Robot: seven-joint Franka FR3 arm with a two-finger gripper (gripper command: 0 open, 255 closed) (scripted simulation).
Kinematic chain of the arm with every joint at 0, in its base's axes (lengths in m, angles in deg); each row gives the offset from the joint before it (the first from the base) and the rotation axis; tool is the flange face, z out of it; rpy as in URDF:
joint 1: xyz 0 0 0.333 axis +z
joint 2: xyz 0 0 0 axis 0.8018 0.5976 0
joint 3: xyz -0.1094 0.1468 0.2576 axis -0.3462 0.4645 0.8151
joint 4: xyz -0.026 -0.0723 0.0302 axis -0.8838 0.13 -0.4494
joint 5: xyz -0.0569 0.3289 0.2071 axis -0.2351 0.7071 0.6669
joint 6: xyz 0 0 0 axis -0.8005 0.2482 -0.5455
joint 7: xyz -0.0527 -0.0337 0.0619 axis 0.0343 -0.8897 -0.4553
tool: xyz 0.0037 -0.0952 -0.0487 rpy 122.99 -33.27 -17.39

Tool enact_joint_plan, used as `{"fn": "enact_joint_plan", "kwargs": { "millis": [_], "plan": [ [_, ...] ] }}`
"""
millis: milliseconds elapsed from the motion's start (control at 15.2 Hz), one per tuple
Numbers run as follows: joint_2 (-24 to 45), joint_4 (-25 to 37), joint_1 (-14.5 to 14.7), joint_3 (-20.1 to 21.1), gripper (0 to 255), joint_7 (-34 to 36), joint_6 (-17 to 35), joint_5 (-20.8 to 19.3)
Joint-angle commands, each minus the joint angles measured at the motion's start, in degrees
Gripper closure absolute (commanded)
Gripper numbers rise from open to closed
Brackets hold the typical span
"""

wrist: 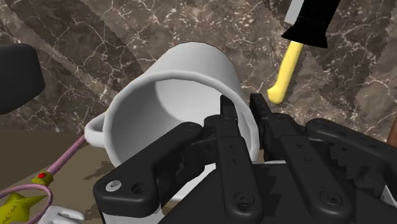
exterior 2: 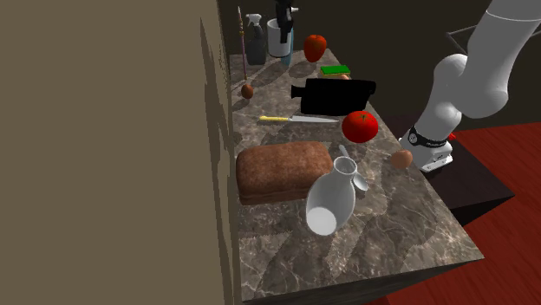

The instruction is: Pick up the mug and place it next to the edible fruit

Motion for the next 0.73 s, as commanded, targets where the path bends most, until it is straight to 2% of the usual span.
{"fn": "enact_joint_plan", "kwargs": {
  "millis": [0, 660],
  "plan": [
    [-0.4, -0.6, -1.4, -1.2, 255, -2.7, 0.4, 0.1],
    [2.6, 2.6, -8.9, -7.3, 255, -16.5, 0.7, 1.9]
  ]
}}
